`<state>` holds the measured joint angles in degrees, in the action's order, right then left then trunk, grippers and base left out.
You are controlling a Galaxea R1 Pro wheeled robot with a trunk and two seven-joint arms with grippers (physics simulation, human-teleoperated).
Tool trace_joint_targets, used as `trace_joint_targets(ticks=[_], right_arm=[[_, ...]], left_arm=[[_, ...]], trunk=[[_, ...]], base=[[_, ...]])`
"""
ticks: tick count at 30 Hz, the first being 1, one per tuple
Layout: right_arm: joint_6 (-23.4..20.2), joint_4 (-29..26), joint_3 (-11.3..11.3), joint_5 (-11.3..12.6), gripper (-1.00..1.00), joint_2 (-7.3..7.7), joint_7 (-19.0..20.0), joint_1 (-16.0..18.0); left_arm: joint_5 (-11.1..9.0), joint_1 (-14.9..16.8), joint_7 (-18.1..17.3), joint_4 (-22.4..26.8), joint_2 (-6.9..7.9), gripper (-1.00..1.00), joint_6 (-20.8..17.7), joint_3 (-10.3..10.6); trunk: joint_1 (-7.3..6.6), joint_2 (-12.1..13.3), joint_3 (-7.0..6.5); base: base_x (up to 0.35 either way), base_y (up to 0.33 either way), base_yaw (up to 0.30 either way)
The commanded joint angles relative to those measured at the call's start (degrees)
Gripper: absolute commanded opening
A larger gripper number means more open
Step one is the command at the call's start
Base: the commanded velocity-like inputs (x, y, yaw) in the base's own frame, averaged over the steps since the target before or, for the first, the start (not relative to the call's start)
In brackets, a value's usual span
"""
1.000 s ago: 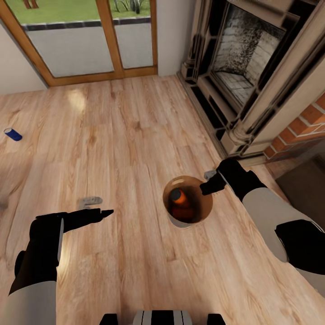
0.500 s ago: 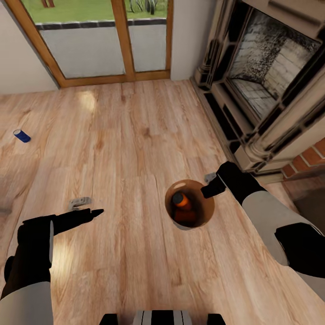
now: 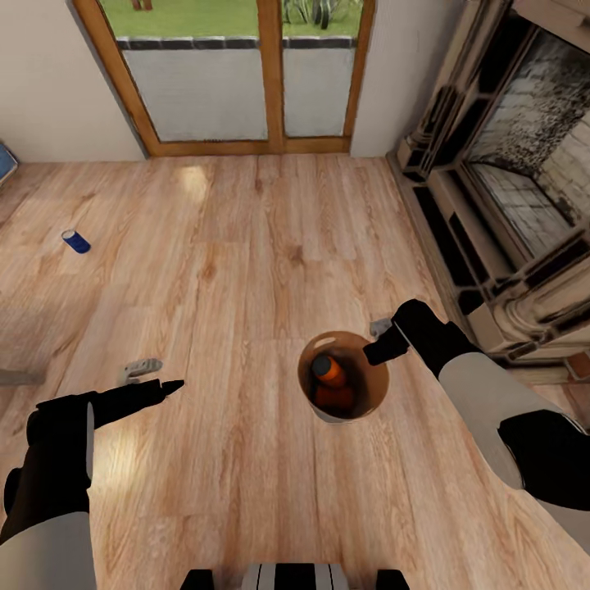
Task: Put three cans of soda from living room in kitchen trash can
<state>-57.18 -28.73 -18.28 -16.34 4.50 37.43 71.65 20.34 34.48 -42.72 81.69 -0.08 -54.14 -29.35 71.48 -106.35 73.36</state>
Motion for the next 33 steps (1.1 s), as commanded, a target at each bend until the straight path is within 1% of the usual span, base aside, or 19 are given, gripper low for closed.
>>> trace_joint_targets(ticks=[1,7,16,24,33], right_arm=[[-0.37,-0.01,0.13,1.57,-1.0,-0.01,0.27,-0.04],[0.18,-0.01,0.09,1.63,-1.0,-0.28,0.23,-0.41],[0.22,-0.01,0.08,1.62,-1.0,-0.2,0.21,-0.46],[0.22,-0.01,0.08,1.65,-1.0,-0.32,0.19,-0.49],[0.22,-0.05,0.04,1.63,-1.0,-0.21,0.18,-0.72]], left_arm=[[0.01,-0.01,0.0,-0.03,0.0,1.0,0.0,0.0],[-0.03,-0.02,0.0,-0.21,0.0,1.0,0.07,-0.01],[-0.04,-0.03,-0.02,-0.22,-0.08,1.0,0.09,0.06],[-0.07,-0.03,-0.06,0.01,-0.09,1.0,0.09,0.08],[-0.04,-0.03,0.0,0.1,-0.17,1.0,0.09,0.08]], trunk=[[0.0,0.0,-0.01],[0.0,0.0,-0.01],[0.0,0.0,-0.01],[0.0,0.0,-0.05],[0.0,0.0,-0.39]], base=[[0.326,0.0,0.246],[0.326,0.0,0.226],[0.326,0.0,0.239],[0.326,0.0,0.095],[0.324,-0.085,0.203]])
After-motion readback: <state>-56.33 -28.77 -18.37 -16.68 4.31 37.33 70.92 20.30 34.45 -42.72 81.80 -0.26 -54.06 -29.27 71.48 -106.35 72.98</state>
